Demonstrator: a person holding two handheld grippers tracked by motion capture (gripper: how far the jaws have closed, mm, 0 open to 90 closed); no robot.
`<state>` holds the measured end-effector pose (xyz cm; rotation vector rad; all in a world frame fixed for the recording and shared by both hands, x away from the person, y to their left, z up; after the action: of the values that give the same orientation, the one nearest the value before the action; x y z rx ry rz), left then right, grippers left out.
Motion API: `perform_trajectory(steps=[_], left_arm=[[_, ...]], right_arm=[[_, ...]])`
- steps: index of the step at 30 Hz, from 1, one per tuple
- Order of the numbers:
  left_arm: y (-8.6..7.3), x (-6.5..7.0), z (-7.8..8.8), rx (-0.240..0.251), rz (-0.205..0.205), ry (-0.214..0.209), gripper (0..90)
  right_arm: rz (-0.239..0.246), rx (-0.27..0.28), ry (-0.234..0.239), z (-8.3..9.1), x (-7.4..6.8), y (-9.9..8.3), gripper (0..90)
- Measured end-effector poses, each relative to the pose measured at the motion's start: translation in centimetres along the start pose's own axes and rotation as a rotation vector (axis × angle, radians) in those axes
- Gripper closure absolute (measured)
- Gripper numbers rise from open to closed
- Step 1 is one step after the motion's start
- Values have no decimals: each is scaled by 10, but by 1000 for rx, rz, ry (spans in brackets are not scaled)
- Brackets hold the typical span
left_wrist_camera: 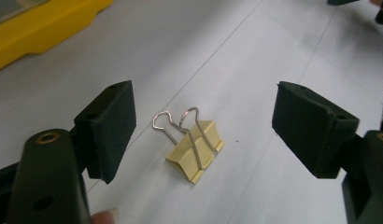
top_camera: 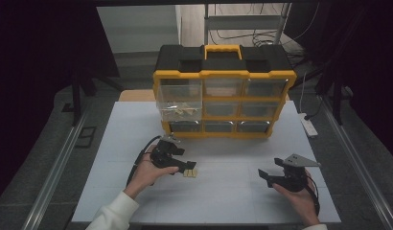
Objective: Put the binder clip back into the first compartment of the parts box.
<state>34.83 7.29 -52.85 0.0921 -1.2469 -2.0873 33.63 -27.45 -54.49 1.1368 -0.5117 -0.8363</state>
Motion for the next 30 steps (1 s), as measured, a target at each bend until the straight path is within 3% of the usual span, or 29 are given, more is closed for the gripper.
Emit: perform_trajectory(steps=[3, 11, 16, 22, 25, 28, 30], left_arm=[[-3, -1, -7, -26, -7, 1, 233], [-10, -5, -23, -53, 23, -14, 253], [-12, -6, -26, -60, 15, -5, 338], [-15, -5, -26, -87, 46, -85, 638], [-16, -7, -24, -90, 64, -83, 775], [-15, -5, -22, -76, 121, -158, 850], [-14, -3, -22, -71, 119, -172, 892]], right_arm=[[1, -2, 1, 0, 0, 0, 173], [-1, -8, 3, 0, 0, -1, 171], [1, -11, 4, -1, -1, -2, 171], [0, -8, 1, -1, 0, -1, 173], [-1, -5, 0, 0, -1, -1, 174], [-1, -6, 0, -1, 0, -1, 173], [-1, -6, 0, -1, 0, -1, 173]])
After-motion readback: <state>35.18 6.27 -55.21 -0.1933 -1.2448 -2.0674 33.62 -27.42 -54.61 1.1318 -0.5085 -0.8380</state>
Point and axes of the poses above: each handheld gripper's, and its own axes: z roughly backward along the jaws, y roughly out of its top, x roughly to its right, the point moved 6 cm from there along -z, roughly forward along the jaws, and after that the axes turned 13 degrees about x, right-handed, at the moved point
